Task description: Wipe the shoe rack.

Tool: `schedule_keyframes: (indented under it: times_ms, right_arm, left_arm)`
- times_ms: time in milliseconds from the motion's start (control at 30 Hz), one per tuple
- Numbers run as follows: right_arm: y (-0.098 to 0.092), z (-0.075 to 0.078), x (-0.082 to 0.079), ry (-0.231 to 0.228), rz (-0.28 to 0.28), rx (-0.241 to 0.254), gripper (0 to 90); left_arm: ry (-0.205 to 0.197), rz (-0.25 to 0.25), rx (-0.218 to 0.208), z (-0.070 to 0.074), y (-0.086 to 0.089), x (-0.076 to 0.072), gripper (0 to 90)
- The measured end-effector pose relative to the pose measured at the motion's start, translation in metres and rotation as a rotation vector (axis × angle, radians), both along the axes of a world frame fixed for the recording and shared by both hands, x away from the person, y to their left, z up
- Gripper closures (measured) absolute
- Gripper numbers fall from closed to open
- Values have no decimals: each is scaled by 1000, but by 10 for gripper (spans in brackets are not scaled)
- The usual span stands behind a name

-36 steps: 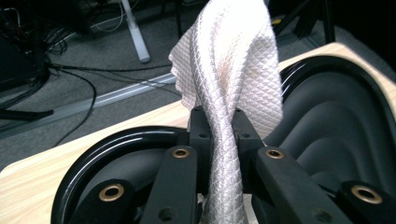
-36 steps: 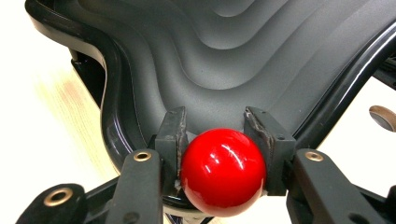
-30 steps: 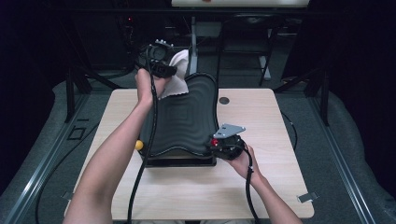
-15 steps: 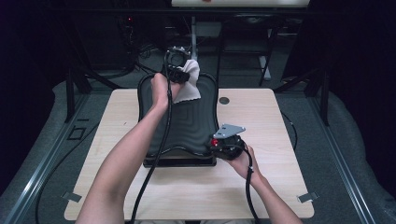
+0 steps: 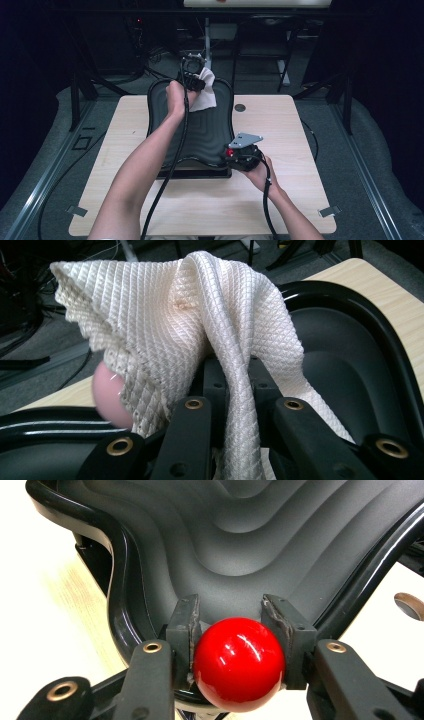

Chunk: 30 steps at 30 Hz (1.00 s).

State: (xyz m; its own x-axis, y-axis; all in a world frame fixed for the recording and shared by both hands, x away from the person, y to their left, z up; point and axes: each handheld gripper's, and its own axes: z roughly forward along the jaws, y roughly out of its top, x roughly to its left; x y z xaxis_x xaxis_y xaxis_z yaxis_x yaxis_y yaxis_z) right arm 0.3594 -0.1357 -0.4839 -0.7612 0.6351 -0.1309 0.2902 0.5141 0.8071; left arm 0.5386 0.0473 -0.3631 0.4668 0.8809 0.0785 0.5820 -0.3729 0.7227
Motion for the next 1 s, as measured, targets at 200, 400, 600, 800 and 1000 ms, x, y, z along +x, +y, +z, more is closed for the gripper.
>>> schedule_keyframes:
  times_ms: [200, 400, 600, 800, 1000]
  right_arm:
    - [0, 0, 0, 2, -1, 0, 597]
    - [0, 0, 0, 2, -1, -7, 597]
    - [0, 0, 0, -1, 0, -1, 597]
    - [0, 0, -1, -1, -3, 5, 597]
    - [0, 0, -1, 1, -2, 10, 597]
  left_arm:
    - [9, -16, 3, -1, -11, 3, 823]
    - [18, -43, -1, 0, -25, 7, 821]
    - [29, -83, 8, -2, -43, 7, 820]
    - [33, -125, 17, -6, -55, 1, 819]
    - [41, -168, 22, -12, -59, -9, 819]
